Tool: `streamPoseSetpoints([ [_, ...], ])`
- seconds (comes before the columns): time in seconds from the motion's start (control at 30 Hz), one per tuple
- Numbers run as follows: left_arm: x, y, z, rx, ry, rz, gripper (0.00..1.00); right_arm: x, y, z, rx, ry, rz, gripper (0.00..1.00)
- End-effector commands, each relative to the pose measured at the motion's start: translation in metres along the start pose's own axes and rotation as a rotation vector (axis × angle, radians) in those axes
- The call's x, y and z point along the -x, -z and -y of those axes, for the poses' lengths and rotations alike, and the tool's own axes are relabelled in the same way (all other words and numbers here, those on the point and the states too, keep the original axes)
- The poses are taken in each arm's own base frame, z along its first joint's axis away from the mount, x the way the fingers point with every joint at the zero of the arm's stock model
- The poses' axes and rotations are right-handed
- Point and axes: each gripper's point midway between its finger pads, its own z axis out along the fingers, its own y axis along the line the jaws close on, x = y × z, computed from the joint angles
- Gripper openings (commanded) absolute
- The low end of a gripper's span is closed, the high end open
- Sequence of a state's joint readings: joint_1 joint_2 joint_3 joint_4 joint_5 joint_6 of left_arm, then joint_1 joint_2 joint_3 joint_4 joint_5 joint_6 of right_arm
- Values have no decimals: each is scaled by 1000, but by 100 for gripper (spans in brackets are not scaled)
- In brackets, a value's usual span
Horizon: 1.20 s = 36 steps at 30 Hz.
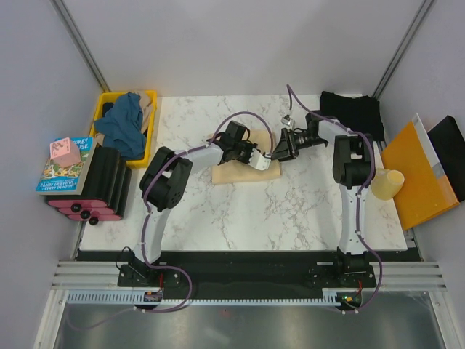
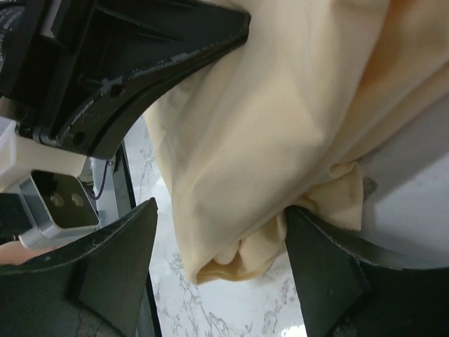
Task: Fold and stack the t-shirts
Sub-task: Fold the tshirt, then neatly place the folded tshirt to the corner
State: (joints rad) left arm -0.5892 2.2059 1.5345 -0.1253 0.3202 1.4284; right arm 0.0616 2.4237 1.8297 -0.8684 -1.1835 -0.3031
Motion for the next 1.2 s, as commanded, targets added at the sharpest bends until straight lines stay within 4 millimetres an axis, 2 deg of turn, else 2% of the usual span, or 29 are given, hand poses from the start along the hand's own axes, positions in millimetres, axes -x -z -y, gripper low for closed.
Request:
streamPoseSetpoints([
  [0.0,-7,-3,30,-74,91,-42,2,3,-25,15,-18,38,-9,79],
  [0.27,-5,7,34,-72,128,-49,2,1,-63,4,-8,69,-61,78],
  [0.37,-5,10,38,-78,139,-49,2,0,-74,3,-9,73,-77,70],
  [0.4,-4,12,38,-75,138,-47,2,-1,-77,3,-6,74,-83,58],
  [0.47,-3,14,42,-83,143,-45,2,-1,-78,5,-14,71,-82,42],
  [0.5,-2,15,42,-82,145,-44,2,0,-78,5,-17,74,-82,30],
  [0.57,-1,17,44,-82,151,-41,2,1,-79,7,-28,80,-81,16],
  [0.6,-1,17,43,-82,154,-41,2,3,-78,8,-32,83,-78,3],
  [0.63,-1,18,42,-79,156,-42,2,4,-79,8,-35,89,-78,0],
  [0.7,0,20,41,-74,158,-43,2,8,-78,8,-50,96,-76,0],
  [0.8,-2,26,32,-47,160,-62,2,20,-71,5,-91,134,-58,0],
  [0.87,-4,33,14,29,190,-75,2,35,-62,1,-130,187,-35,0],
  [0.9,-10,37,7,67,202,-105,2,42,-54,8,-193,198,-26,0],
  [0.93,-13,41,-1,109,215,-125,2,54,-44,5,-226,254,-9,0],
  [0.97,-14,50,-21,190,229,-133,2,60,-36,5,-252,272,1,0],
  [1.0,-20,57,-28,230,233,-170,2,66,-23,13,-326,277,13,0],
  [1.03,-23,63,-31,256,235,-187,2,77,-13,9,-355,313,29,0],
  [1.07,-24,74,-49,326,222,-190,2,81,-4,9,-381,351,29,0],
  [1.17,-31,90,-54,366,193,-225,2,91,26,18,-518,444,15,0],
])
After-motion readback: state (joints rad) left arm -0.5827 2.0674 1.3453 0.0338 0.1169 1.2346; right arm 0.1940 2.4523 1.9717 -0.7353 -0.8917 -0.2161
